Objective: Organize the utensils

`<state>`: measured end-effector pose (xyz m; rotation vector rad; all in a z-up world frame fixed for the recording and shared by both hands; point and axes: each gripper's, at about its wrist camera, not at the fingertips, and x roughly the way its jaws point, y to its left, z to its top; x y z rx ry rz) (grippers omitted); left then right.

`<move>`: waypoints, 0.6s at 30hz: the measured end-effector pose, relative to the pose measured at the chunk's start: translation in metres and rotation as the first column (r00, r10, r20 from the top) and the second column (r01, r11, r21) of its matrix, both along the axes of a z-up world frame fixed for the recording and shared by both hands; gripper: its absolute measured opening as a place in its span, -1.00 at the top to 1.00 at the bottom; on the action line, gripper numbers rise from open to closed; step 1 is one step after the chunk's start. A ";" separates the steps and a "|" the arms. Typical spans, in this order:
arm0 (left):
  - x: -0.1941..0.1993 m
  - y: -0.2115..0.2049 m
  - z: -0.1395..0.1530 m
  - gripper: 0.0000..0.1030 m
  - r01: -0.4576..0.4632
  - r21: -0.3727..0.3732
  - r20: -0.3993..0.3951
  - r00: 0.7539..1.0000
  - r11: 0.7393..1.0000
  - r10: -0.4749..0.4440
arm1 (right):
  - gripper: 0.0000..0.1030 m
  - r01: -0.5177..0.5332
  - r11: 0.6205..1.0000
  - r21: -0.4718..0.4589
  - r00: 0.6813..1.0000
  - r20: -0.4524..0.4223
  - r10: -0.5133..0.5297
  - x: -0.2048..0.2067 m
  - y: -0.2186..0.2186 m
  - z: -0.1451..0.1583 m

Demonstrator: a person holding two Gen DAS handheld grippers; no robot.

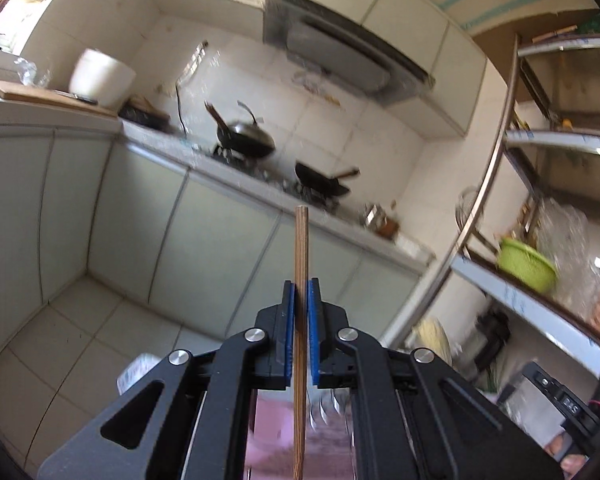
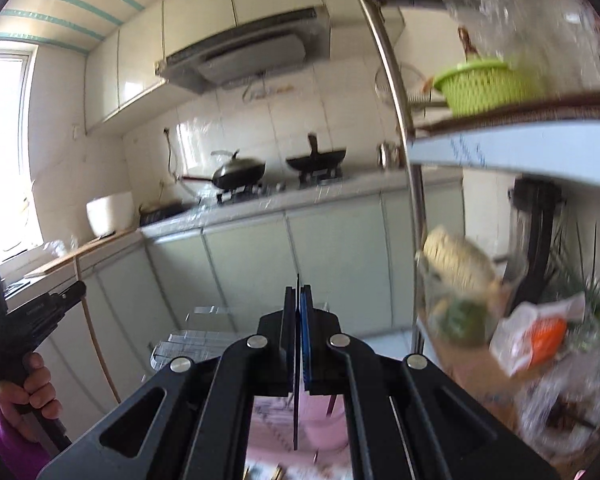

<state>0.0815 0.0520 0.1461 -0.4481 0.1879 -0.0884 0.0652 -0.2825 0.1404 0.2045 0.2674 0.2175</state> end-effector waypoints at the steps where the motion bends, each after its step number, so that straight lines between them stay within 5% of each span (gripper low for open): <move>1: 0.004 0.000 0.003 0.89 -0.017 -0.001 0.025 1.000 1.000 0.017 | 0.96 0.007 1.000 -0.003 1.000 0.012 -0.007 0.005 0.000 0.002; 11: 0.032 -0.019 -0.002 0.89 -0.132 0.087 0.173 0.978 0.987 0.116 | 0.96 0.062 0.996 -0.062 0.998 0.020 -0.061 0.054 0.009 -0.022; 18: 0.043 -0.024 -0.030 0.89 -0.156 0.131 0.171 0.976 0.979 0.133 | 0.96 0.067 0.996 -0.065 0.997 -0.045 -0.070 0.072 0.008 -0.058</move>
